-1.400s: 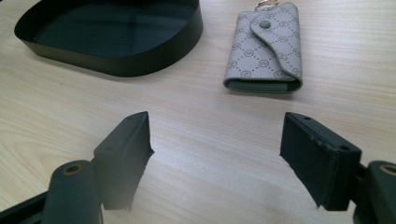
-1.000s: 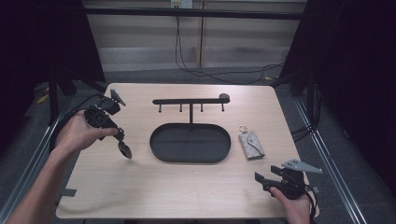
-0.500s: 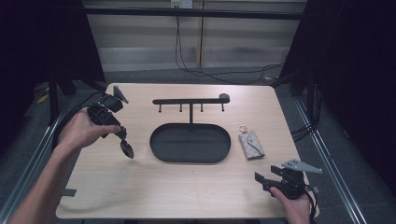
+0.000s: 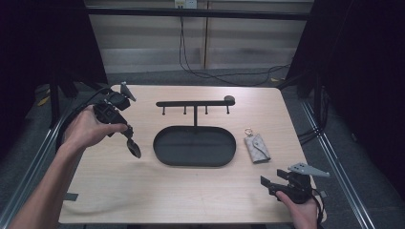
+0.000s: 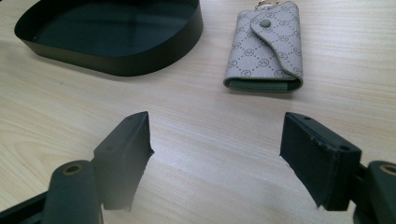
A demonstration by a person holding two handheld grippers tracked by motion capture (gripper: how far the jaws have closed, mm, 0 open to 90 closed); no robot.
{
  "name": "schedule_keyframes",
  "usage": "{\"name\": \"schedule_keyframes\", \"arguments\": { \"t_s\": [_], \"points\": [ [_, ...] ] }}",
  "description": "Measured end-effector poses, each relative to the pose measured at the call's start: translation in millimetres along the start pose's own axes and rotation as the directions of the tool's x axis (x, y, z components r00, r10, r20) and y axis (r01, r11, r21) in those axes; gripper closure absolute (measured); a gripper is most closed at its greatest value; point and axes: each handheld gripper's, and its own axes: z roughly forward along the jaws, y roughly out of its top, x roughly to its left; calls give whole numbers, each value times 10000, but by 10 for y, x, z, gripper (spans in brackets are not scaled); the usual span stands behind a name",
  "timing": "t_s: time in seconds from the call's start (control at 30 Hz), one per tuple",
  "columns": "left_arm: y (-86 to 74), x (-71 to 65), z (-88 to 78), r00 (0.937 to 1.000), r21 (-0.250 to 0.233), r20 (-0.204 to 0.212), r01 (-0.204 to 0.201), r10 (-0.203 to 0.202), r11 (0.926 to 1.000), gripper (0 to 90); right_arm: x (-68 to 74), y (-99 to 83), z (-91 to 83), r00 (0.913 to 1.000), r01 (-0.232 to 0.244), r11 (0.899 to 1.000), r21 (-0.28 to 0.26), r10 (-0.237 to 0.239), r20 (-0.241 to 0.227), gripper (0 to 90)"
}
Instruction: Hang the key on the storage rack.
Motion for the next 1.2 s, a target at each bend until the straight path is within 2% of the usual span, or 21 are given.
{"name": "schedule_keyframes", "arguments": {
  "t_s": [0.13, 0.3, 0.37, 0.43, 0.5, 0.67, 0.73, 0.77, 0.83, 0.9, 1.17, 1.2],
  "points": [
    [36, -3, -18, 10000, 20, -66, -26, 26, 10000, 707, 3, 0, -2, 10000, -18, 10000, 12, 18, -5, 244],
    [75, -27, -14, 9999, 15, 87, -97, 97, 10000, 707, 2, 0, -2, 10000, -21, 10000, 6, 21, 3, 244],
    [92, -32, -28, 10000, -146, -31, -37, 36, 9999, 707, 4, -1, -2, 10000, -7, 10000, -3, 7, 10, 243],
    [110, -37, -32, 9999, -81, 51, -144, 145, 9999, 707, 2, -1, -2, 10000, 11, 10000, -11, -11, 19, 243],
    [132, -45, -41, 9999, -78, -99, -82, 81, 9999, 707, 4, -1, -3, 10000, -14, 10000, 9, 14, 19, 243],
    [166, -58, -94, 9999, -61, 55, -94, 95, 9999, 707, 5, -1, -3, 10000, 9, 10000, 22, -9, 8, 240],
    [173, -74, -107, 9999, -62, -71, -99, 98, 9999, 707, 4, -1, -2, 10000, 38, 10000, -7, -38, -5, 233],
    [180, -77, -109, 9998, -22, 50, -184, 184, 9998, 707, 5, 0, -1, 10000, 30, 10000, 26, -30, 32, 219],
    [198, -91, -112, 9999, -131, 2, -151, 151, 9998, 707, 1, 0, 0, 9999, -3, 10000, 5, 3, 162, 178],
    [228, -112, -97, 9997, -92, 47, -255, 255, 9996, 707, -4, -1, -5, 9998, -51, 10000, -44, 52, 177, 176],
    [360, -188, -73, 9996, -91, 117, -258, 259, 9996, 707, -6, -2, -20, 9998, -65, 9998, -166, 67, 161, 158],
    [376, -201, -80, 9996, -43, 27, -280, 280, 9996, 707, -8, -2, -20, 9998, -57, 9998, -190, 60, 170, 156]
  ]
}}
